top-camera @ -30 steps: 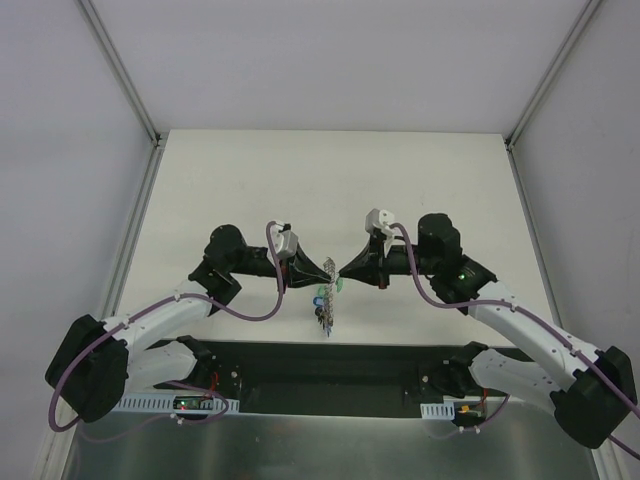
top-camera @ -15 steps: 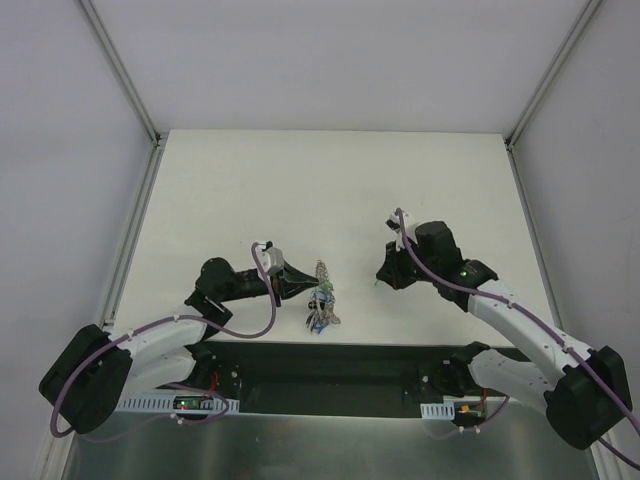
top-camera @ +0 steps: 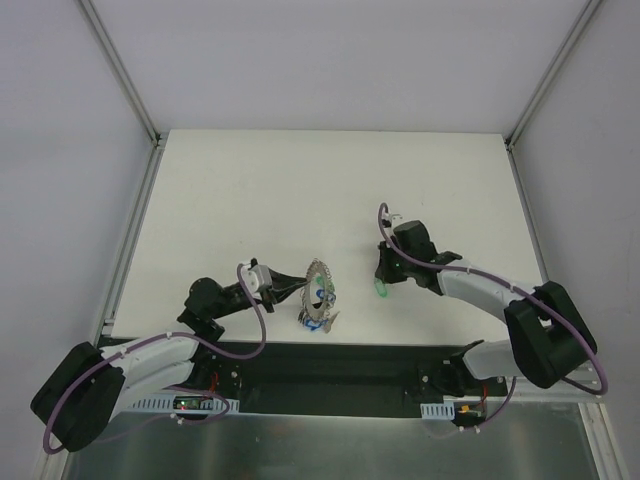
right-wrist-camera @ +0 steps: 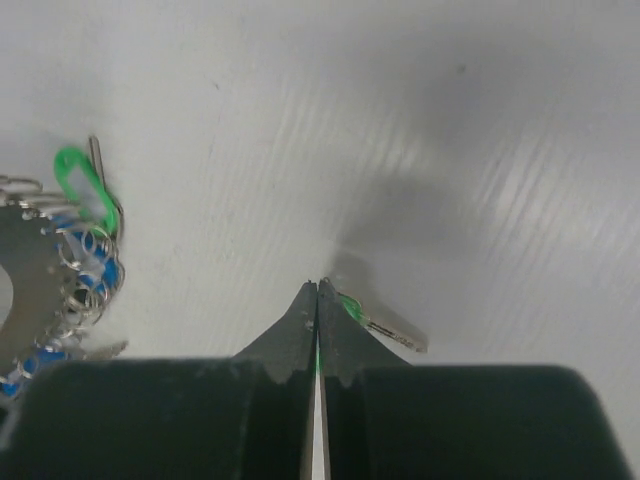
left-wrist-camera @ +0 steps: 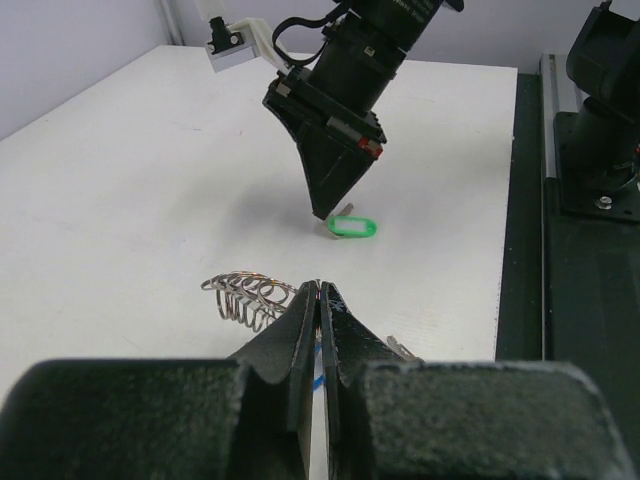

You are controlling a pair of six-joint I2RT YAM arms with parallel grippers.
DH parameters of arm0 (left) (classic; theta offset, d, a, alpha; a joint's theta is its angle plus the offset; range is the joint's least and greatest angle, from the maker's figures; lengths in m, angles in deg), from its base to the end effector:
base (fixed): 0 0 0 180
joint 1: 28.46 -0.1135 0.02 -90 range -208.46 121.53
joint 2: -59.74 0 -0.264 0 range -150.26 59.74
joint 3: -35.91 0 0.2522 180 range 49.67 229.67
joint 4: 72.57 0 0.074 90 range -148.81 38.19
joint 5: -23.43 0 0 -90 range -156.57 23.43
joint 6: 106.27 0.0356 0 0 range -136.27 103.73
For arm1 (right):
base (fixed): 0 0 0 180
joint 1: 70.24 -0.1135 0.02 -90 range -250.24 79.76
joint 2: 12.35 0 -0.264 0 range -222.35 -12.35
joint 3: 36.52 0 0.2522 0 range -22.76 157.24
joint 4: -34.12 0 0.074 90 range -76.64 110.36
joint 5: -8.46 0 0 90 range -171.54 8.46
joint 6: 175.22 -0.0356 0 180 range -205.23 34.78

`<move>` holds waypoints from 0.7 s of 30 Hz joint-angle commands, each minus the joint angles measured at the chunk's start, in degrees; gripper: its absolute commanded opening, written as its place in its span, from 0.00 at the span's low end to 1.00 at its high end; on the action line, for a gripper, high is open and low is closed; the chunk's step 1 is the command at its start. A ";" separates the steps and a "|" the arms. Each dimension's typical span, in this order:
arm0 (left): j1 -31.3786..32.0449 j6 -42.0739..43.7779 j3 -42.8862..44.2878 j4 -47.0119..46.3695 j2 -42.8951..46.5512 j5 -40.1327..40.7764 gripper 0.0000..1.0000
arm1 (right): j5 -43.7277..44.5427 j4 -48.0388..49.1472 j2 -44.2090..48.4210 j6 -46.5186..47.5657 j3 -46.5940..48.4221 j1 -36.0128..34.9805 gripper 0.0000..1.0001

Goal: Put the keys on the keyring

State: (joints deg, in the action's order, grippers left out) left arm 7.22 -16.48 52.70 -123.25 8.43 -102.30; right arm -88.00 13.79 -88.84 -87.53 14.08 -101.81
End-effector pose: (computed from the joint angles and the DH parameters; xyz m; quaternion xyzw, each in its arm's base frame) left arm 0.1191 -0.1111 0.2053 0.4078 0.4699 -0.4098 0.6671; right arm 0.2202 0.1400 0.1811 -0.2543 0.8911 0.1585 0.3408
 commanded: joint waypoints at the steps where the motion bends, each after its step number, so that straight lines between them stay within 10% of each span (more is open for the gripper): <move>1: 0.44 3.81 -1.36 -4.20 2.53 1.36 0.00 | 0.83 21.57 -2.87 -0.42 -2.64 -0.15 0.01; 10: 0.44 5.30 -2.50 -2.53 4.72 2.15 0.00 | -0.66 44.52 -11.13 4.33 -7.83 -1.56 0.01; 21: 0.44 5.22 -2.41 -1.65 5.34 1.71 0.00 | 1.54 39.36 -5.69 2.57 -10.74 -2.35 0.07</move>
State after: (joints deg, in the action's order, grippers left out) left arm 7.22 -12.15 52.24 -121.46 13.07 -100.46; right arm -87.78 53.24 -98.04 -84.65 3.98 -103.87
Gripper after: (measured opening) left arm 0.006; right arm 0.025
